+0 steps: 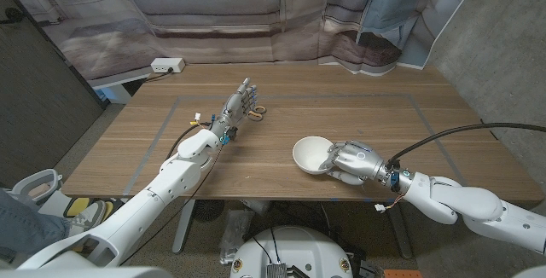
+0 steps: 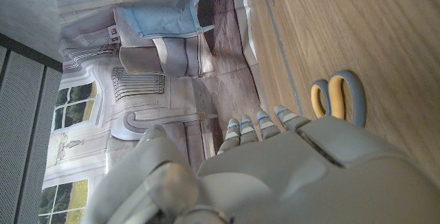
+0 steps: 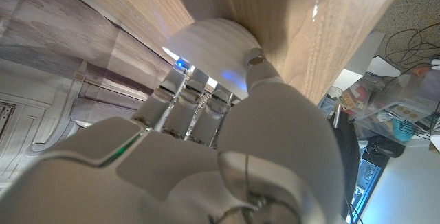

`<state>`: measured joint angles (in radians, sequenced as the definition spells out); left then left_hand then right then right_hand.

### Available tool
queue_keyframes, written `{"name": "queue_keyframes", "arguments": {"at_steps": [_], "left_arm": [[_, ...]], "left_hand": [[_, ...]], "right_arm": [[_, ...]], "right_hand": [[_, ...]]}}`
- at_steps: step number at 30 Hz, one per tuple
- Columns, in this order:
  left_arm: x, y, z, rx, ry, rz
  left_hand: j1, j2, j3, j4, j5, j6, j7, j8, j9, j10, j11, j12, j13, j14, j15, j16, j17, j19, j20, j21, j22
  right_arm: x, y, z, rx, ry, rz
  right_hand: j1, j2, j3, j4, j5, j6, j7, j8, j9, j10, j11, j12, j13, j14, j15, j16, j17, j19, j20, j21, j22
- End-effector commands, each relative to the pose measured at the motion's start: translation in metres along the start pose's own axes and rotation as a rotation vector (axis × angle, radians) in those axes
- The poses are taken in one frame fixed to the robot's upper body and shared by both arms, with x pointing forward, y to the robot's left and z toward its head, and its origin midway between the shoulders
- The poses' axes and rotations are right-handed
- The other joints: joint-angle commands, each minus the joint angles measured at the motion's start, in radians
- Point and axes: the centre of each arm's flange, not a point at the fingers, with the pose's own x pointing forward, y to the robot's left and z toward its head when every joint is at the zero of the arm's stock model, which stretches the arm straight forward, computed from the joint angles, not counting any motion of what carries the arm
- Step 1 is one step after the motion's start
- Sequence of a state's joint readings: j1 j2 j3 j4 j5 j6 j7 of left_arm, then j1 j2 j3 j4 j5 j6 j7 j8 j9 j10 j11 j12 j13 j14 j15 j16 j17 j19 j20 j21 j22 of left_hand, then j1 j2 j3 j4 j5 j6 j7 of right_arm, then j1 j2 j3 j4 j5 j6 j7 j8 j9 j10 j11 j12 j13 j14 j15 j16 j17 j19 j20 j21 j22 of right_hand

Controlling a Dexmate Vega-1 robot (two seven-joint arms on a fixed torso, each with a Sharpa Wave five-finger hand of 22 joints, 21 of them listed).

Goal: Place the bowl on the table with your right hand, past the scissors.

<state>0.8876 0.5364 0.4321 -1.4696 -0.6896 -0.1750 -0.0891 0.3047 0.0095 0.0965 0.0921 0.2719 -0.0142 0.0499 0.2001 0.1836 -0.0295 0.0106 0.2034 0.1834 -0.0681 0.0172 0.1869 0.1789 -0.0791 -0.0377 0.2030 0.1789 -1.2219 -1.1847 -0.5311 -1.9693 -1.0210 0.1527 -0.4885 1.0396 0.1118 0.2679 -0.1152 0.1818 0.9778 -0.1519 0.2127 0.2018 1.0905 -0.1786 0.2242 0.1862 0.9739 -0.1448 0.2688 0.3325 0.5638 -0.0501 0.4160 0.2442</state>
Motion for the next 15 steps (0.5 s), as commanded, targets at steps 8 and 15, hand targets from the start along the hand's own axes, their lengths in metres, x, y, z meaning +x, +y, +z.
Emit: {"name": "queue_keyframes", "arguments": {"at_steps": [8,15], "left_arm": [[-0.0009,-0.0022,0.0001,0.001,0.001,-0.001],[-0.0017,-0.0008,-0.0006,-0.003,-0.002,-0.001]], "left_hand": [[0.007,0.01,-0.005,-0.002,0.0,0.005,0.003,-0.001,0.004,-0.004,0.002,-0.002,0.005,-0.003,0.001,0.002,0.006,-0.007,-0.008,-0.002,0.002],[0.008,0.01,-0.006,-0.002,0.0,0.005,0.003,-0.002,0.004,-0.003,0.001,-0.001,0.005,-0.004,0.002,0.001,0.006,-0.008,-0.008,-0.002,0.002]], "right_arm": [[-0.0028,-0.0044,0.0004,-0.008,0.035,-0.017],[-0.0032,-0.0096,0.0012,-0.024,0.036,-0.027]], "right_hand": [[0.092,0.051,-0.023,0.015,0.02,0.076,-0.057,-0.001,0.008,0.031,-0.005,0.006,0.013,0.031,-0.093,-0.003,0.019,0.0,-0.156,0.056,0.023],[0.099,0.052,-0.036,0.023,0.022,0.077,-0.057,0.001,0.014,0.029,-0.005,0.009,0.02,0.033,-0.093,-0.01,0.024,-0.009,-0.156,0.08,0.028]]}}
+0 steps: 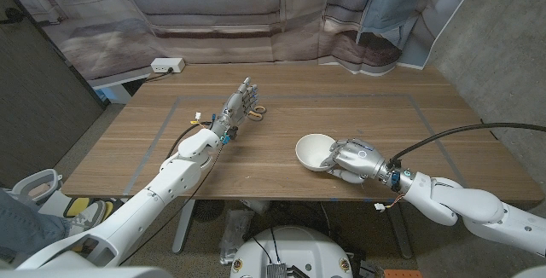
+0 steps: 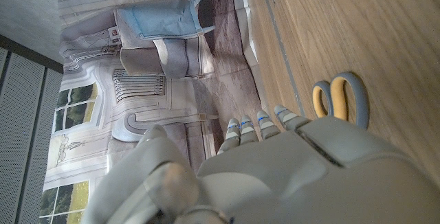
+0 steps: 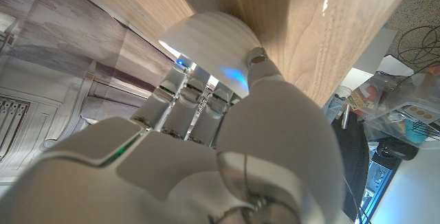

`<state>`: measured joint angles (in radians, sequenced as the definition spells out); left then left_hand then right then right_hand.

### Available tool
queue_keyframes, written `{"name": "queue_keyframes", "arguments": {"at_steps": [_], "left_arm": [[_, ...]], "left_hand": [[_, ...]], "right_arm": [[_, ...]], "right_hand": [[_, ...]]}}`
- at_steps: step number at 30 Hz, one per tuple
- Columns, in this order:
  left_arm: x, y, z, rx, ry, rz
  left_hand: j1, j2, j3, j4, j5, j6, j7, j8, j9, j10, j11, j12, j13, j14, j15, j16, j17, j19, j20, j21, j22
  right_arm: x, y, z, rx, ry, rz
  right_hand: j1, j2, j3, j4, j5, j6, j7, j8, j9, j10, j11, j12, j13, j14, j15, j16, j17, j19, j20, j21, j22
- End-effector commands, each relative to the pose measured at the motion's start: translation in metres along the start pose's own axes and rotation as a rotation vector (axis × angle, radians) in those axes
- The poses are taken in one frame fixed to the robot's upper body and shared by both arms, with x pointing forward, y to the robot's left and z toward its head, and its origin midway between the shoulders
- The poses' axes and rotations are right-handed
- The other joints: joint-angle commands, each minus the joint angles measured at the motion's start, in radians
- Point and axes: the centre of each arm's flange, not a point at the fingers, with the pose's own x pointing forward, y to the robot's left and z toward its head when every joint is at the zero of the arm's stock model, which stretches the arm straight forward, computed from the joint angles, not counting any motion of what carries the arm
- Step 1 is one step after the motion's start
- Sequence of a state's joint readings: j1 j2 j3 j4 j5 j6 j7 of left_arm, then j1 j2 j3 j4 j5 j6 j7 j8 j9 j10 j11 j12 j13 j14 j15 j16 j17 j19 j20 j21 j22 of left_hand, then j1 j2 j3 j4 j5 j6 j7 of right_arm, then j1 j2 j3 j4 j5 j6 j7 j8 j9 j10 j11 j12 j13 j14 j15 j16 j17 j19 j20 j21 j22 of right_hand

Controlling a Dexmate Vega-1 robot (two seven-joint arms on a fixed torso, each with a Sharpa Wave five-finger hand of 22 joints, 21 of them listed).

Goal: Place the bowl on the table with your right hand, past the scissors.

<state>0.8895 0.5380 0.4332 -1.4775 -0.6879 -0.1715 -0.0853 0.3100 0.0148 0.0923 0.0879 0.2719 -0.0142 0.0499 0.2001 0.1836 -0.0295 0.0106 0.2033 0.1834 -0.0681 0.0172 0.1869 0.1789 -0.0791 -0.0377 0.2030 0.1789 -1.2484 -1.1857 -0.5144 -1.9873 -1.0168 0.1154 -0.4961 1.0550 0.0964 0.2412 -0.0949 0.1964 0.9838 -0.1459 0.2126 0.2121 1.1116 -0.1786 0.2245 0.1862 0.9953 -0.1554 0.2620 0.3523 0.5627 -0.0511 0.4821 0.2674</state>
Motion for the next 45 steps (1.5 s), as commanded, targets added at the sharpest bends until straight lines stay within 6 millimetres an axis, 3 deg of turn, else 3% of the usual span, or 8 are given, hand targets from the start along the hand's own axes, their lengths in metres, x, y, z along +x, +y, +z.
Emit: {"name": "queue_keyframes", "arguments": {"at_steps": [1,27,45], "left_arm": [[-0.002,0.001,-0.001,-0.005,-0.002,0.001],[-0.013,0.006,0.011,0.02,-0.016,0.006],[-0.014,0.009,0.019,0.028,-0.026,0.002]], "left_hand": [[0.002,0.005,-0.002,0.002,0.0,0.005,0.003,-0.002,0.004,-0.003,0.002,-0.001,0.005,-0.004,0.002,0.001,0.006,-0.008,-0.008,-0.002,0.002],[0.004,0.007,-0.006,0.002,0.0,0.004,0.003,-0.002,0.004,-0.005,0.002,-0.001,0.005,-0.004,0.002,0.002,0.006,-0.008,-0.008,-0.002,0.002],[0.006,0.008,-0.01,0.002,-0.001,0.005,0.003,-0.002,0.004,-0.005,0.003,-0.002,0.005,-0.004,0.002,0.002,0.006,-0.008,-0.007,-0.002,0.002]], "right_arm": [[-0.001,-0.007,0.001,-0.023,0.005,-0.016],[0.009,-0.042,0.013,-0.065,-0.04,-0.06],[0.015,-0.065,0.014,-0.079,-0.053,-0.069]], "right_hand": [[0.085,0.067,-0.011,0.003,0.008,0.071,-0.063,0.001,0.003,0.008,-0.005,0.008,0.019,0.013,-0.083,-0.004,0.005,-0.009,-0.155,0.016,0.005],[0.114,0.07,-0.053,0.036,0.013,0.068,-0.064,0.003,0.012,-0.001,-0.011,0.015,0.029,-0.002,-0.082,-0.028,0.019,-0.073,-0.154,0.131,-0.014],[0.135,0.068,-0.083,0.064,0.015,0.07,-0.065,0.004,0.017,-0.001,-0.012,0.023,0.033,-0.009,-0.081,-0.032,0.022,-0.153,-0.153,0.304,-0.058]]}}
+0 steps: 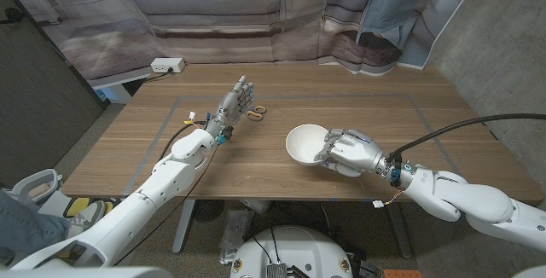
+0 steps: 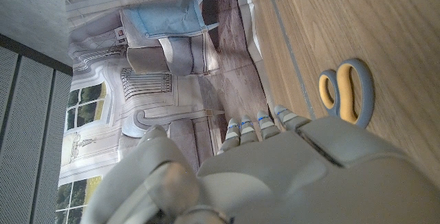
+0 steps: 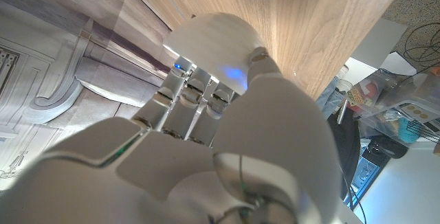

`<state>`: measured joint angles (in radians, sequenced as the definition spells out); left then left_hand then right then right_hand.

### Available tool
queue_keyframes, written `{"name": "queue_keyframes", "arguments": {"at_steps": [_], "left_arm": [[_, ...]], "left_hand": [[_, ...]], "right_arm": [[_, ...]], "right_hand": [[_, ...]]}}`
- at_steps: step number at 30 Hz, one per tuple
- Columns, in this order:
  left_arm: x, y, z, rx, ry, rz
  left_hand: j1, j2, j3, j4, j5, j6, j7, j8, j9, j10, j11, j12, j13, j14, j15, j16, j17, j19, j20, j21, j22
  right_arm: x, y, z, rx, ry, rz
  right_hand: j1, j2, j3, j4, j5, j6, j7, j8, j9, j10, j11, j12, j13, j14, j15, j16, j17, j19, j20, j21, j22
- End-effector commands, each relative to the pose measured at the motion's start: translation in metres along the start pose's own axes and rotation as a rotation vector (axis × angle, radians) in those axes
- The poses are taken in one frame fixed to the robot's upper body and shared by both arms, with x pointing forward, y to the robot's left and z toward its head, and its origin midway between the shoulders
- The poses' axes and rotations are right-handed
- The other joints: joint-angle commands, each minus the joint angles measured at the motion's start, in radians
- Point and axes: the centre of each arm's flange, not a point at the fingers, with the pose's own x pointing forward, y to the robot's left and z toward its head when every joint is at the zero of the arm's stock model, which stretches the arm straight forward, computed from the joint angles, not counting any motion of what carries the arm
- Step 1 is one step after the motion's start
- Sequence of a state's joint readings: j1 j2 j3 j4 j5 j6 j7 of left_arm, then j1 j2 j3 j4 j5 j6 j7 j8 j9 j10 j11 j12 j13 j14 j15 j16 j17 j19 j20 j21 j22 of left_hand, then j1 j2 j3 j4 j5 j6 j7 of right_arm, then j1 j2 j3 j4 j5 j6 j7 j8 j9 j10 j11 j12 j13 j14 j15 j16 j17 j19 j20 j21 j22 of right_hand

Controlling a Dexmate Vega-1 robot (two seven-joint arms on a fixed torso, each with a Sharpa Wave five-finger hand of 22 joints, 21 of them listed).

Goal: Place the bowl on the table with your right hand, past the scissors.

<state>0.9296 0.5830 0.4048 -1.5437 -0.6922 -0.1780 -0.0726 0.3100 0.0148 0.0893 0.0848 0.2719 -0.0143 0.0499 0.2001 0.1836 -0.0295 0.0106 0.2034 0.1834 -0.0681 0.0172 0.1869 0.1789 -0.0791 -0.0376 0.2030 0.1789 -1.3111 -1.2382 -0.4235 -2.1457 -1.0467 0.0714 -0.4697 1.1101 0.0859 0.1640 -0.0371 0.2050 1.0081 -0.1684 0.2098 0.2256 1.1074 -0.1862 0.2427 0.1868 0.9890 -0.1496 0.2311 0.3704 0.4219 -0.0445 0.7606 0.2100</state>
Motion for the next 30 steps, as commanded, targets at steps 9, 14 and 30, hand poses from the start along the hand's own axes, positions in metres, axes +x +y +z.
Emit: {"name": "queue_keyframes", "arguments": {"at_steps": [9,14,30], "left_arm": [[0.004,0.005,0.009,0.004,-0.013,-0.008],[0.006,0.006,0.01,0.004,-0.014,-0.009],[0.009,0.009,0.007,-0.001,-0.006,-0.011]], "left_hand": [[0.007,0.009,-0.008,0.005,-0.001,0.004,0.003,-0.002,0.004,-0.005,0.003,-0.002,0.005,-0.003,0.002,0.002,0.006,-0.008,-0.008,-0.002,0.002],[0.008,0.01,-0.009,0.004,-0.001,0.005,0.004,-0.002,0.004,-0.005,0.004,-0.002,0.005,-0.004,0.001,0.002,0.006,-0.008,-0.008,-0.002,0.002],[0.01,0.011,-0.012,0.004,-0.001,0.003,0.004,-0.003,0.004,-0.005,0.006,-0.001,0.005,-0.004,0.002,0.002,0.006,-0.008,-0.009,-0.002,0.002]], "right_arm": [[0.009,-0.023,-0.005,-0.014,-0.015,0.011],[0.01,-0.024,-0.006,-0.013,-0.012,0.01],[0.013,-0.027,-0.009,-0.002,-0.003,0.003]], "right_hand": [[0.086,0.079,-0.014,0.012,0.007,0.046,-0.042,0.006,0.005,0.003,-0.004,0.005,0.033,-0.003,-0.087,0.0,0.004,-0.04,-0.159,0.081,-0.008],[0.089,0.078,-0.017,0.013,0.007,0.046,-0.042,0.006,0.005,0.002,-0.004,0.006,0.036,0.0,-0.087,0.001,0.005,-0.051,-0.158,0.108,-0.01],[0.097,0.076,-0.031,0.014,0.007,0.049,-0.042,0.003,0.004,0.016,-0.003,-0.005,0.024,0.024,-0.086,0.007,0.024,-0.086,-0.159,0.225,-0.016]]}}
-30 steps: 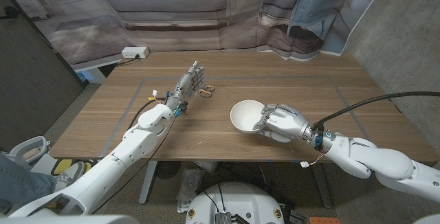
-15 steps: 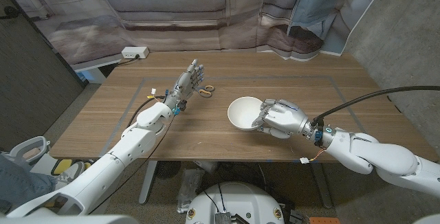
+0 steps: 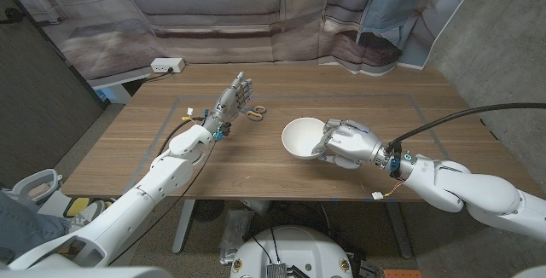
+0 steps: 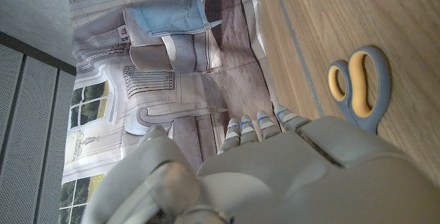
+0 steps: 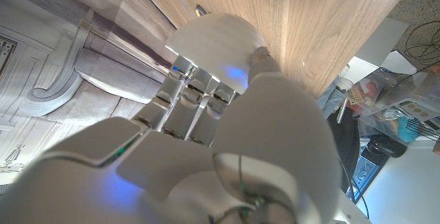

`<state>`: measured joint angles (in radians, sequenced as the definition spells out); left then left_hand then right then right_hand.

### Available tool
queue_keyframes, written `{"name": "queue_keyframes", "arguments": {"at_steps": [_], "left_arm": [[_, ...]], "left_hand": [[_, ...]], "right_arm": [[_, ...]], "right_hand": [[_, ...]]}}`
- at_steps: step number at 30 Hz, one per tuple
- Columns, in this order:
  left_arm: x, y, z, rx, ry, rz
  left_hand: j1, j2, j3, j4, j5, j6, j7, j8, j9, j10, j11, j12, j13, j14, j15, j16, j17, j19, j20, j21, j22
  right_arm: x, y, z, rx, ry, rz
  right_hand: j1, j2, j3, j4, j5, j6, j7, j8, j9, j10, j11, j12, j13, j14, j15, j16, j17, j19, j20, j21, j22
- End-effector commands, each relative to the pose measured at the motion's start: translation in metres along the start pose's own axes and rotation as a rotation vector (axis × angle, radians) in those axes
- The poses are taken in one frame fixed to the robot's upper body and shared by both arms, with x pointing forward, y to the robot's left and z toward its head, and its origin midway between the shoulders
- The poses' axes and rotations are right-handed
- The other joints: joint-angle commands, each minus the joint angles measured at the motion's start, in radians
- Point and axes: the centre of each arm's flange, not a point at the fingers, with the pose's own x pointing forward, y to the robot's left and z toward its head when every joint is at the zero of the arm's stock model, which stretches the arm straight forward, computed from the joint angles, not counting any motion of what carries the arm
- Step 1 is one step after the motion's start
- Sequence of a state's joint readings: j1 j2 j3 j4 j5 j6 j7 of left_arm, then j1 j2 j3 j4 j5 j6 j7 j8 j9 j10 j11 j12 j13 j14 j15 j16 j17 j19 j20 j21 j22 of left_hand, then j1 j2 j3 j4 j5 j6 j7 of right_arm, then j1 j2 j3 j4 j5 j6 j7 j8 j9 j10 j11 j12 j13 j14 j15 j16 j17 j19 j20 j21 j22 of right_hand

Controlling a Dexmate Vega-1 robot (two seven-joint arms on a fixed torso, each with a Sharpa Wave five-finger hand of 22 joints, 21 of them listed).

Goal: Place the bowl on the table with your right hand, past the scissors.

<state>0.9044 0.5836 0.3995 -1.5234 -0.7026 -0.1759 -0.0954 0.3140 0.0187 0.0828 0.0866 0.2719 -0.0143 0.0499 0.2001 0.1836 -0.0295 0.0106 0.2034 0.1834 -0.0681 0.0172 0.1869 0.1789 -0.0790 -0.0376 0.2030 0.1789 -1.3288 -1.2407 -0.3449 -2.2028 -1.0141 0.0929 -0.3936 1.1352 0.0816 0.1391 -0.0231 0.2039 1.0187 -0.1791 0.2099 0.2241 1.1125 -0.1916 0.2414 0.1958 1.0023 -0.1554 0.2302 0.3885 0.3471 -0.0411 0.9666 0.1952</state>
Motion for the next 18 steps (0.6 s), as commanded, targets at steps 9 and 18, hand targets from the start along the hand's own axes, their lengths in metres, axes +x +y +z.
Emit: {"name": "queue_keyframes", "arguments": {"at_steps": [9,18], "left_arm": [[0.0012,0.0007,0.0002,0.001,-0.002,-0.005],[-0.0004,-0.0005,-0.0009,-0.001,-0.003,-0.006]], "left_hand": [[0.007,0.008,-0.007,0.002,-0.001,0.004,0.004,-0.003,0.004,-0.005,0.006,-0.001,0.005,-0.004,0.001,0.002,0.006,-0.008,-0.009,-0.002,0.002],[0.008,0.009,-0.009,0.002,-0.001,0.004,0.005,-0.003,0.004,-0.005,0.004,-0.001,0.005,-0.004,0.003,0.002,0.006,-0.008,-0.009,-0.002,0.002]], "right_arm": [[0.0021,-0.0061,-0.0031,0.008,0.017,-0.003],[0.0034,-0.0071,-0.0066,0.014,0.04,0.003]], "right_hand": [[0.074,0.08,-0.013,0.001,0.008,0.039,-0.03,0.003,0.008,0.009,0.001,0.0,0.024,0.012,-0.08,0.005,0.01,-0.03,-0.161,0.055,-0.005],[0.074,0.081,-0.018,0.004,0.009,0.034,-0.031,0.004,0.015,0.01,0.001,0.001,0.024,0.013,-0.08,0.004,0.014,-0.046,-0.162,0.083,-0.007]]}}
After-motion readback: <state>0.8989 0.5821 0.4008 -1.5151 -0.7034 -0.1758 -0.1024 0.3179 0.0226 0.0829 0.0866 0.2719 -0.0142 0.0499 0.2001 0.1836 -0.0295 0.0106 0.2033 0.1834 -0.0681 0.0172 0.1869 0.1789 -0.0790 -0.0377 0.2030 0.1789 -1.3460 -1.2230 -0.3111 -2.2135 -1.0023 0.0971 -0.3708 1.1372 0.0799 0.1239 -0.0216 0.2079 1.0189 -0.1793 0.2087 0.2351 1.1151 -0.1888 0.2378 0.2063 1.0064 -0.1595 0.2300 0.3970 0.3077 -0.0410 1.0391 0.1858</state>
